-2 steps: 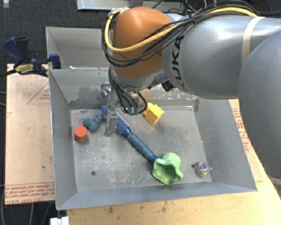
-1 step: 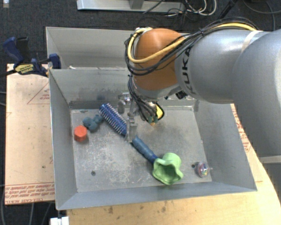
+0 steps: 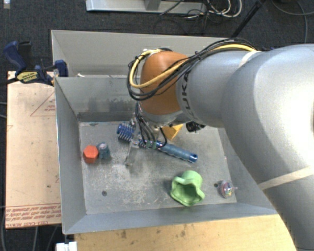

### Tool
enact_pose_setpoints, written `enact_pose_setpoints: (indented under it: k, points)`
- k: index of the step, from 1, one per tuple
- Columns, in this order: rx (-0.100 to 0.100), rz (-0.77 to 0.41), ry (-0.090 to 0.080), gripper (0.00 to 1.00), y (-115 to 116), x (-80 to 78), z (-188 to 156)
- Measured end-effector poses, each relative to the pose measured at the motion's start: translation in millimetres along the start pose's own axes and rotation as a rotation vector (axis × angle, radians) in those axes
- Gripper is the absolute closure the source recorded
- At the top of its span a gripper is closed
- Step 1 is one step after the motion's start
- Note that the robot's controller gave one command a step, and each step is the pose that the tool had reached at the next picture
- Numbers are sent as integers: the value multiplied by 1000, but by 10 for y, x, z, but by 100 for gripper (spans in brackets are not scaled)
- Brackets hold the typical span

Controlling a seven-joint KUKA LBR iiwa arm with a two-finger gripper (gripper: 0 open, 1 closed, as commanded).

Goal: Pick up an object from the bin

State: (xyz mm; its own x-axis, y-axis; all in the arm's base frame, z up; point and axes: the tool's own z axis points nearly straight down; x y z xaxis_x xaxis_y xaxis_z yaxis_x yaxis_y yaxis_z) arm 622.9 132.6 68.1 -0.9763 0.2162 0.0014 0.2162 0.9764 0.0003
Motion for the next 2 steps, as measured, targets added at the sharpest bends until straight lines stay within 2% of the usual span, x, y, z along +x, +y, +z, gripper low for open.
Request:
enact_pose_setpoints:
  k: [1,2]
  points:
    - [-1,2,-1,100,1,-4,-11]
    - [-5,-52,-11,100,179,-37,-1508]
